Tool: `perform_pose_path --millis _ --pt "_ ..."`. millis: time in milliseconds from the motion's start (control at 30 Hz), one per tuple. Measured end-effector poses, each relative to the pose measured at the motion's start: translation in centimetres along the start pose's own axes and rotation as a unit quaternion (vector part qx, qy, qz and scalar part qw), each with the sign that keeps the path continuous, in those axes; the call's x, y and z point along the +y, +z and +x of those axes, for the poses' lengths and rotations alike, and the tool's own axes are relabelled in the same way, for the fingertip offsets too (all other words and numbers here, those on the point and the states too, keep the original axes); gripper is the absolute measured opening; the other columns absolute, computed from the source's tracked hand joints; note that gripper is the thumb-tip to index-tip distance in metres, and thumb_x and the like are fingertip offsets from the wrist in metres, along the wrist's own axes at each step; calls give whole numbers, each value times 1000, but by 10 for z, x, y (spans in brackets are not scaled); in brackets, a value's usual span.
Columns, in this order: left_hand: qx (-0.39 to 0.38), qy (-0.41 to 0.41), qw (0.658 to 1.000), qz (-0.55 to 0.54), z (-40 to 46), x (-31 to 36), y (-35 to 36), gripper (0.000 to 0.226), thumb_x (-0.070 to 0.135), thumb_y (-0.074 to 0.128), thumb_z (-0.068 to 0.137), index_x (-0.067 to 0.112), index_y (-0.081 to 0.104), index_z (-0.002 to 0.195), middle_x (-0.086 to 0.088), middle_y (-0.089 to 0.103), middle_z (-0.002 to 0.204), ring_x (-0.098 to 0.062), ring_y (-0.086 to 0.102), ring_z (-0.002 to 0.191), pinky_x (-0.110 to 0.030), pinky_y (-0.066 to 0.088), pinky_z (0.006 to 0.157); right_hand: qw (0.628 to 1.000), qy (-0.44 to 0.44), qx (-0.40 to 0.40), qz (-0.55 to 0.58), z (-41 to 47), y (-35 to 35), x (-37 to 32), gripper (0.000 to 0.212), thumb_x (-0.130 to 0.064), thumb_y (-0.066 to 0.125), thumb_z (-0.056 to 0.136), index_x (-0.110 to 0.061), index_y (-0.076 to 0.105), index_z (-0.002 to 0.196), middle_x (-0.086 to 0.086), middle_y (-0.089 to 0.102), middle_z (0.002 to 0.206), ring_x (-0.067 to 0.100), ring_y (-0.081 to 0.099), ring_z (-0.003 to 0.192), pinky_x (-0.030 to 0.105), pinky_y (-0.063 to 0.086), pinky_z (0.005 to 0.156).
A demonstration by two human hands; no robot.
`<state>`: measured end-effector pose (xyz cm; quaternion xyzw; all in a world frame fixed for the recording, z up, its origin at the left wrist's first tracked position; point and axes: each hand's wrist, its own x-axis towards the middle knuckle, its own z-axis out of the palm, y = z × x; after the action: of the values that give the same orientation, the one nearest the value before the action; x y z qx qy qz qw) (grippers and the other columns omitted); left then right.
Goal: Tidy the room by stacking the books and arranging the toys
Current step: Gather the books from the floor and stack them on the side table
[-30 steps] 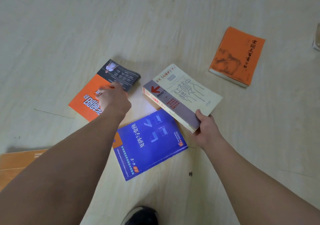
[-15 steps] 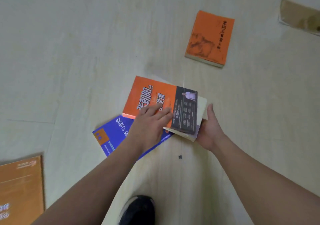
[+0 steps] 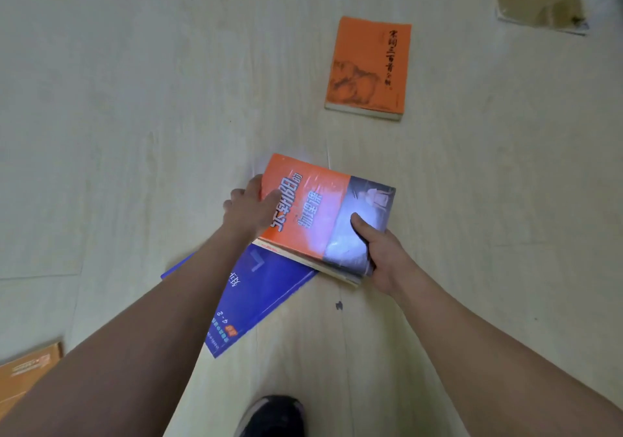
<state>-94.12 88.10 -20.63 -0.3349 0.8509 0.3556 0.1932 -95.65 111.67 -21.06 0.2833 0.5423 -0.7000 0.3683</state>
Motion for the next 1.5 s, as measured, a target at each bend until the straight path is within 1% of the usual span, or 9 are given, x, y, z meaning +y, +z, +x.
perform_pose_path --millis 267,367,467,600,800,1067,1200,1367,1500 --pt "33 59 997 -33 -11 58 34 69 51 50 90 17 38 149 -14 51 142 -37 44 131 -46 36 110 994 -58 65 67 -15 -54 -14 84 -50 90 57 -17 60 129 5 69 121 27 64 115 51 47 102" --pt "116 -45 975 -182 -37 92 59 85 50 67 84 15 30 152 -14 37 151 -35 35 137 -44 31 110 984 -75 84 140 -38 -76 -30 51 -33 75 81 -8 63 125 11 70 117 25 69 103 47 55 92" --pt "-82 -149 858 -484 -61 126 100 103 50 83 72 12 29 152 -14 54 138 -29 64 109 -40 56 84 969 -114 95 200 -65 -112 -42 31 -25 62 93 -9 65 120 10 72 112 21 73 89 35 61 70" --pt "-276 -63 768 -574 -94 181 166 51 21 76 84 9 61 132 -13 71 123 -29 71 108 -42 61 80 952 -166 136 220 -98 -160 -46 46 -27 67 89 -10 59 131 9 69 121 25 68 108 37 59 78" --pt "-353 -25 816 -458 -174 260 220 38 11 71 89 8 64 127 -11 74 114 -29 73 102 -41 61 82 921 -179 206 277 -192 -258 -45 30 -27 64 91 -18 66 120 3 73 112 20 69 97 38 53 94" --pt "-465 38 857 -220 -330 341 194 43 17 71 90 10 60 131 -10 74 115 -30 73 103 -49 56 95 917 -90 312 230 -378 -339 -36 26 -44 72 82 -19 72 88 3 73 94 19 65 76 32 49 75" --pt "-515 46 849 -115 -422 388 173 46 19 72 87 12 61 132 -8 74 117 -28 72 106 -46 56 93 936 -54 235 255 -484 -361 -38 10 -31 66 87 -21 68 85 0 72 88 19 65 77 33 47 75" --pt "-572 80 816 12 -552 430 166 59 23 78 77 14 60 132 -8 73 120 -29 70 109 -48 52 100 941 -5 204 268 -614 -365 -35 55 -61 75 67 -16 71 99 5 75 95 24 73 74 43 58 82" --pt "-573 97 811 59 -667 436 176 52 34 76 85 19 58 132 -7 75 115 -31 73 103 -52 54 97 876 -46 312 365 -704 -363 -5 62 -62 70 75 -14 66 114 11 74 105 28 74 88 44 60 77"
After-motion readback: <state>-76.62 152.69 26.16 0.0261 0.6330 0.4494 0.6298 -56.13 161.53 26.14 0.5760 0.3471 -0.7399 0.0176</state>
